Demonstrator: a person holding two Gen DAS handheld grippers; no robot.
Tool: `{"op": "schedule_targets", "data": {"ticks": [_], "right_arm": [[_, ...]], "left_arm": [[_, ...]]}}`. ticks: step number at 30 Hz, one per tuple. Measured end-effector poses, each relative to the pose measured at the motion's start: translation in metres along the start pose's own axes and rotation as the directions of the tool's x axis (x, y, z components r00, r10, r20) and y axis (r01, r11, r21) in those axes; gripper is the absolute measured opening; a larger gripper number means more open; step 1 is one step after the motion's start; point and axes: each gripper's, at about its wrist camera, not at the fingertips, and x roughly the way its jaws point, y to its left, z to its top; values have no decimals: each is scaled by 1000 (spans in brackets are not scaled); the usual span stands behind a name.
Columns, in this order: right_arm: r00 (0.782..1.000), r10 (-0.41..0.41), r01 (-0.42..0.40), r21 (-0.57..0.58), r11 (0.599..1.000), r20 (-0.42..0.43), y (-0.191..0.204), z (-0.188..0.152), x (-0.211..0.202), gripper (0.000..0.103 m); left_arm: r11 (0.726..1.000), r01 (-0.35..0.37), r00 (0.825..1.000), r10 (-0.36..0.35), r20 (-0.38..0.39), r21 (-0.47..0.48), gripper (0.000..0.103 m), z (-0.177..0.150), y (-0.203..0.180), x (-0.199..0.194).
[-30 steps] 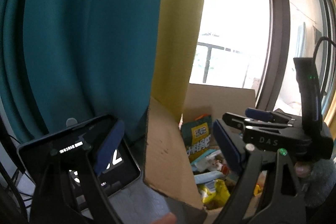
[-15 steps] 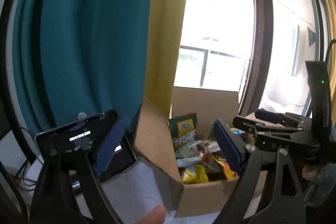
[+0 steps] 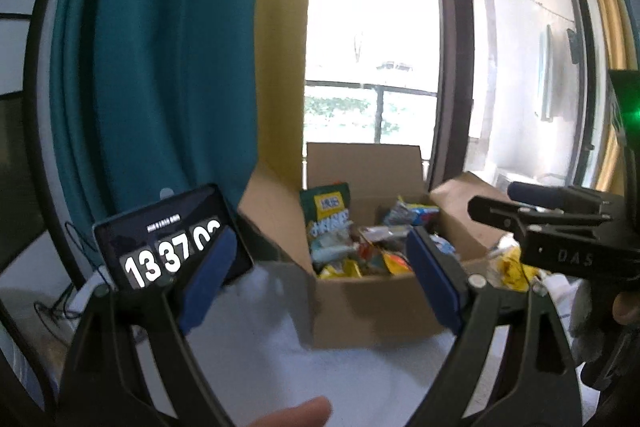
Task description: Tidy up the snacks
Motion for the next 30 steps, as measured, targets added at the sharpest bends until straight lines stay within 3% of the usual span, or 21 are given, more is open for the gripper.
{"op": "schedule_targets", "data": {"ticks": [9, 18, 30], "right_arm": [[999, -32, 33, -10, 999, 27, 5, -45, -57, 72], [992, -112, 112, 11, 994, 49, 8, -83, -113, 73], [975, -185, 183, 24, 983, 125, 17, -93, -174, 73]], "left_arm": [[997, 60, 998, -60, -5, -45, 88, -27, -8, -52], [998, 61, 996, -59, 62, -29, 88, -37, -13, -112], [998, 67, 988, -68, 139, 7, 88, -25, -24, -166]]}}
